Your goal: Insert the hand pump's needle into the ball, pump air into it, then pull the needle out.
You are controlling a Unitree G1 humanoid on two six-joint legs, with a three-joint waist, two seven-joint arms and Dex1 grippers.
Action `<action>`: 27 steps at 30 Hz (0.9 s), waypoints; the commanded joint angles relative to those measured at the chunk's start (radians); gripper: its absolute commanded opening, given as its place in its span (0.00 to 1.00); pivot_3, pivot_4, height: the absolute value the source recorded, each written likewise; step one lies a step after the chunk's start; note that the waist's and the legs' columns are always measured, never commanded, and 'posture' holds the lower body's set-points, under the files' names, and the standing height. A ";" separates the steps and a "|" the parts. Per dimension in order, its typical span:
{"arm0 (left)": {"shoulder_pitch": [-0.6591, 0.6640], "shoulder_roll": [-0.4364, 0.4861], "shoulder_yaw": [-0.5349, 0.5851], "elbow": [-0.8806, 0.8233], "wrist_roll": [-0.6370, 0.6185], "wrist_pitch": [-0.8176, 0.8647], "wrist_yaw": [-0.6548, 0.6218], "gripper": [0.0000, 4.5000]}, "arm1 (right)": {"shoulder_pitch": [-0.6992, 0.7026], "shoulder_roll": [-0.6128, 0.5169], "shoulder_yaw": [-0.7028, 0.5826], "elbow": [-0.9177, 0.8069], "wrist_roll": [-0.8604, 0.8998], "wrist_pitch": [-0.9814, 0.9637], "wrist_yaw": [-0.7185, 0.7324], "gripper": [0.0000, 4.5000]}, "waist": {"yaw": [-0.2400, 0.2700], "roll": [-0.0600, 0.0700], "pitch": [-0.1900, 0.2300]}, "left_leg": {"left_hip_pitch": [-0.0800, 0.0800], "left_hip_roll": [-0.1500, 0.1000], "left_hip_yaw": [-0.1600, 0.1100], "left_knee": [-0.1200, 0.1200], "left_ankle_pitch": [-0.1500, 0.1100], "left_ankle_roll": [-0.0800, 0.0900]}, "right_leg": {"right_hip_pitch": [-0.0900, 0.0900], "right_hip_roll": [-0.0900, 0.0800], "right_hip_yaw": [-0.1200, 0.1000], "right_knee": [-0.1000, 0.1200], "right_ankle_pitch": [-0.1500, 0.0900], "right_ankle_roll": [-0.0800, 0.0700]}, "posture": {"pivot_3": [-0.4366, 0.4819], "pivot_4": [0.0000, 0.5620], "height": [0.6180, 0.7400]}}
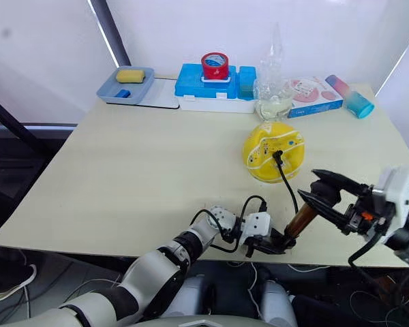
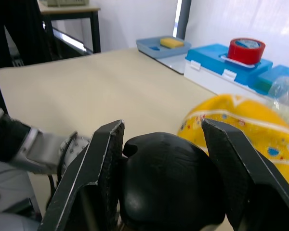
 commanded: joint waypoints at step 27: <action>-0.054 -0.015 0.040 0.032 0.004 0.045 0.125 0.25 | -0.109 -0.140 -0.223 -0.081 0.417 0.173 -0.135 0.47 | 0.000 0.007 0.008 | -0.002 0.000 0.000 0.002 0.000 0.000 | -0.001 -0.001 0.000 0.000 0.001 0.001 | 0.48 0.27 0.97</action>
